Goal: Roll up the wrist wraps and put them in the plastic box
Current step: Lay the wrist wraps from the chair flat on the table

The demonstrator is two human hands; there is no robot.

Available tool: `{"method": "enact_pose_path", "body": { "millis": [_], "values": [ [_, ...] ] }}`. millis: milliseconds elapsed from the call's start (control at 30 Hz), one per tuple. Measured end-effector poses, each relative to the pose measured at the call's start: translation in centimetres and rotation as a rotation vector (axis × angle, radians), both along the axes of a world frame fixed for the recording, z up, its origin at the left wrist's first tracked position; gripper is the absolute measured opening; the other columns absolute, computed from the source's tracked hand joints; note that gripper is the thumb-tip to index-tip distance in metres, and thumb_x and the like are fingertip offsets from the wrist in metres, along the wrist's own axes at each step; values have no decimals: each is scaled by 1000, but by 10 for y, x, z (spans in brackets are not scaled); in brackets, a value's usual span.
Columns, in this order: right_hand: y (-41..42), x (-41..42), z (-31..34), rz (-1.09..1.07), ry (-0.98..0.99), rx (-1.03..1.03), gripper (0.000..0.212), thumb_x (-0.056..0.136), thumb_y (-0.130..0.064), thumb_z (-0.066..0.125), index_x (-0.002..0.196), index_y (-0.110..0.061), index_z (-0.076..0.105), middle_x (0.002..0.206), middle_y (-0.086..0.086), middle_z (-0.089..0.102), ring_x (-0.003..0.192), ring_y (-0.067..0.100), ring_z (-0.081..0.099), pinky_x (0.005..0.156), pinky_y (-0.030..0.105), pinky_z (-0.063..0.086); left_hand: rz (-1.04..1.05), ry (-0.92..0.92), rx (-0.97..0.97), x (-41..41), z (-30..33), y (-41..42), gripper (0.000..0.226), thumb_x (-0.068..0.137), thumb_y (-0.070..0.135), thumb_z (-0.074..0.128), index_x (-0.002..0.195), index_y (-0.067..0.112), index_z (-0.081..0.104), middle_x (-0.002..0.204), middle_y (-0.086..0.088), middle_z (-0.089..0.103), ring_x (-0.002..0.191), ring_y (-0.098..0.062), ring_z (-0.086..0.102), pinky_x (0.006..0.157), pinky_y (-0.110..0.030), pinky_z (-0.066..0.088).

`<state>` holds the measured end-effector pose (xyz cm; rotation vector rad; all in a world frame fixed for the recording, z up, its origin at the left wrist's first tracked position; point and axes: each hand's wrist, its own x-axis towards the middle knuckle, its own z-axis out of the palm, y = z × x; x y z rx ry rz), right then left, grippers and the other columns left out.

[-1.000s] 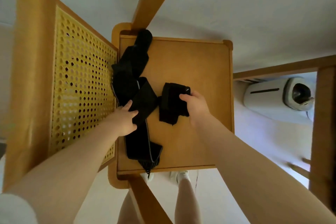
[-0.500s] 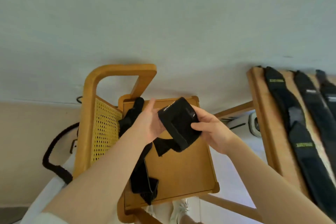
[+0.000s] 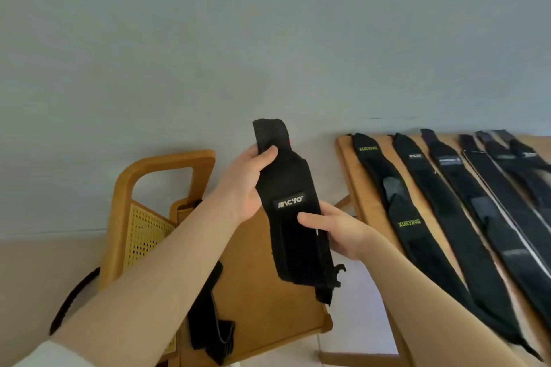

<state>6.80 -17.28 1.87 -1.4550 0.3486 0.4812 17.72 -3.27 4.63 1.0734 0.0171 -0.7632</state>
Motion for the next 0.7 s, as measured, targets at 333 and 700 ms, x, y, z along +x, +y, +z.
{"method": "enact_pose_path", "body": {
  "millis": [333, 700],
  "values": [
    [-102, -143, 41, -20, -177, 250, 48, 80, -22, 66, 125, -13, 52, 118, 10, 64, 108, 25, 63, 89, 35, 52, -128, -219, 136, -132, 41, -95, 17, 93, 14, 55, 106, 12, 65, 96, -5, 72, 90, -20, 69, 80, -37, 56],
    [-176, -288, 55, 67, -29, 376, 42, 86, -28, 63, 116, -2, 49, 66, 3, 66, 50, 11, 62, 46, 18, 45, -585, -465, 415, -250, 43, -166, 15, 89, 16, 61, 102, 10, 68, 96, -6, 72, 92, -21, 67, 87, -37, 53]
  ]
}}
